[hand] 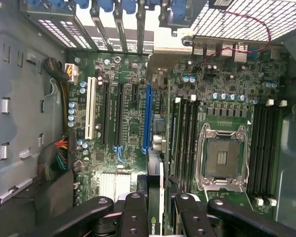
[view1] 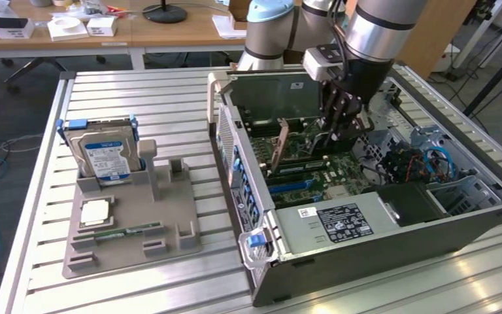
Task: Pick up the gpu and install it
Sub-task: 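Insert the gpu into the slot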
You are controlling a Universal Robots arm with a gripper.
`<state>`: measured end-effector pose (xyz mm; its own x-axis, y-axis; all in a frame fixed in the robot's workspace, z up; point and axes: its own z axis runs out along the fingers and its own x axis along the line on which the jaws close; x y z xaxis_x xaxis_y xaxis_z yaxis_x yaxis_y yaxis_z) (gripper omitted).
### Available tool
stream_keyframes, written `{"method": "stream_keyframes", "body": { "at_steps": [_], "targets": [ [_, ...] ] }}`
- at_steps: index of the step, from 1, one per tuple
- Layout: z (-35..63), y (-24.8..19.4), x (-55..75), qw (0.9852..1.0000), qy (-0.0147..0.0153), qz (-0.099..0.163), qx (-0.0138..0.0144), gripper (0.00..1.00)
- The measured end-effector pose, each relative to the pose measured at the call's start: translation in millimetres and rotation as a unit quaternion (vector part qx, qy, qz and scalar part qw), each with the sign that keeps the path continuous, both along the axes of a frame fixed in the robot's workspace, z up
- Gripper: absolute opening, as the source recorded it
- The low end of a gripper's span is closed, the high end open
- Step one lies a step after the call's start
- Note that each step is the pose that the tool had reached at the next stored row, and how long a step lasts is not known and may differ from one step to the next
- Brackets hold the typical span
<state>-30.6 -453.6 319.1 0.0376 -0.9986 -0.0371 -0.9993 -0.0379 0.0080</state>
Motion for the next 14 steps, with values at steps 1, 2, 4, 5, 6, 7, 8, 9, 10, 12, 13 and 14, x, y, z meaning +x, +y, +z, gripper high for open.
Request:
{"method": "stream_keyframes", "body": {
  "at_steps": [1,2,4,5,6,7,8,9,10,12,13,14],
  "targets": [
    [-1.6,0.0,0.0,1.0000,0.0000,0.000,0.0000,0.26],
    [-3.2,0.0,0.0,1.0000,0.0000,0.000,0.0000,0.26],
    [-6.0,0.0,0.0,1.0000,0.0000,0.000,0.0000,0.26],
    [-7.2,0.0,0.0,1.0000,0.0000,0.000,0.0000,0.26],
    [-8.2,0.0,0.0,1.0000,0.0000,0.000,0.0000,0.26],
    [-9.2,0.0,0.0,1.0000,0.0000,0.000,0.0000,0.26],
    [-10.3,0.0,0.0,1.0000,0.0000,0.000,0.0000,0.26],
    [-11.5,0.0,0.0,1.0000,0.0000,0.000,0.0001,0.26],
    [-12.9,0.0,0.0,1.0000,0.0000,0.000,0.0001,0.26],
    [-15.9,0.0,0.0,1.0000,0.0000,0.000,0.0000,0.26],
    [-17.4,0.0,0.0,1.0000,0.0000,0.000,0.0001,0.26],
    [-18.8,0.0,0.0,1.0000,0.0000,0.000,0.0000,0.26]
  ]
}}
